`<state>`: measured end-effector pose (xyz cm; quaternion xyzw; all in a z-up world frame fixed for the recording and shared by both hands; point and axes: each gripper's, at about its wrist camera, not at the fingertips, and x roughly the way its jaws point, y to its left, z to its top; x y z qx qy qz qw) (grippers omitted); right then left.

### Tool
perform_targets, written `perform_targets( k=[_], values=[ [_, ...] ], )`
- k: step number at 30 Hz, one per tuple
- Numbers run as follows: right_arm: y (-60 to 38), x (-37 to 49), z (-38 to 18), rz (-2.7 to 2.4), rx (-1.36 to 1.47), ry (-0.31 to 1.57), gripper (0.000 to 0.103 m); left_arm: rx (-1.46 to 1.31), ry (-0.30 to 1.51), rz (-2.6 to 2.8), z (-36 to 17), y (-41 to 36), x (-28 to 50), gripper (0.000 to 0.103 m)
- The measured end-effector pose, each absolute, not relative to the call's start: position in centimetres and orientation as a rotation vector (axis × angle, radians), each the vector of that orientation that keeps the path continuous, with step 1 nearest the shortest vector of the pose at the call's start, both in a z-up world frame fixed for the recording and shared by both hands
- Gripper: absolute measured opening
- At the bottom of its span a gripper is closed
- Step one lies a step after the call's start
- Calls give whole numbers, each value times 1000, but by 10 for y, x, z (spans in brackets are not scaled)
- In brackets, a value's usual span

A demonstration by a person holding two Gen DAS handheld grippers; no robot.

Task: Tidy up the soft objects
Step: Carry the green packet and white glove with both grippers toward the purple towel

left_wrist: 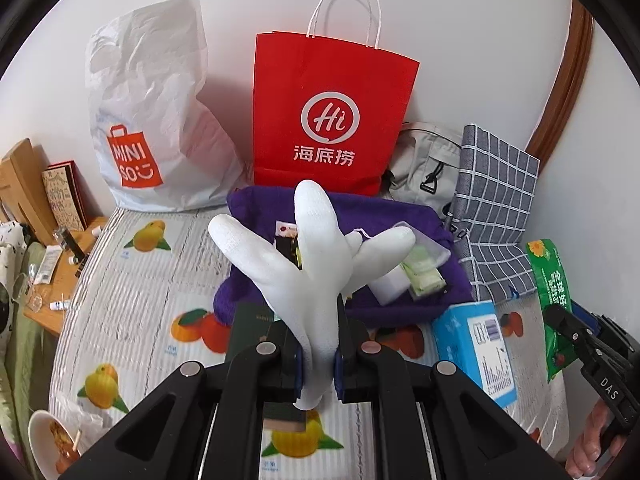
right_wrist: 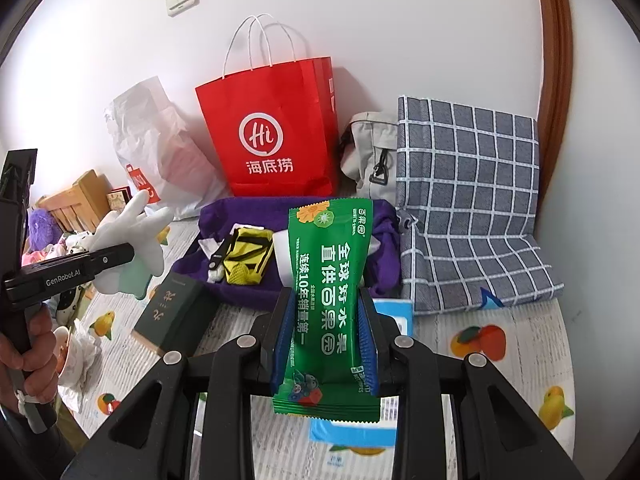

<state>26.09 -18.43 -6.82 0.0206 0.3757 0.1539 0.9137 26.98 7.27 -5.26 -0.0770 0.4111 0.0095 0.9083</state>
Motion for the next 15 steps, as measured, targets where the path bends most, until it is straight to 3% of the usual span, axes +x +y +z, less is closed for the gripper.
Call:
perform_targets(
  k=[15],
  values=[
    [-168, 319, -74, 322, 56, 779, 30, -148, 847, 50, -57, 90, 312, 11]
  ],
)
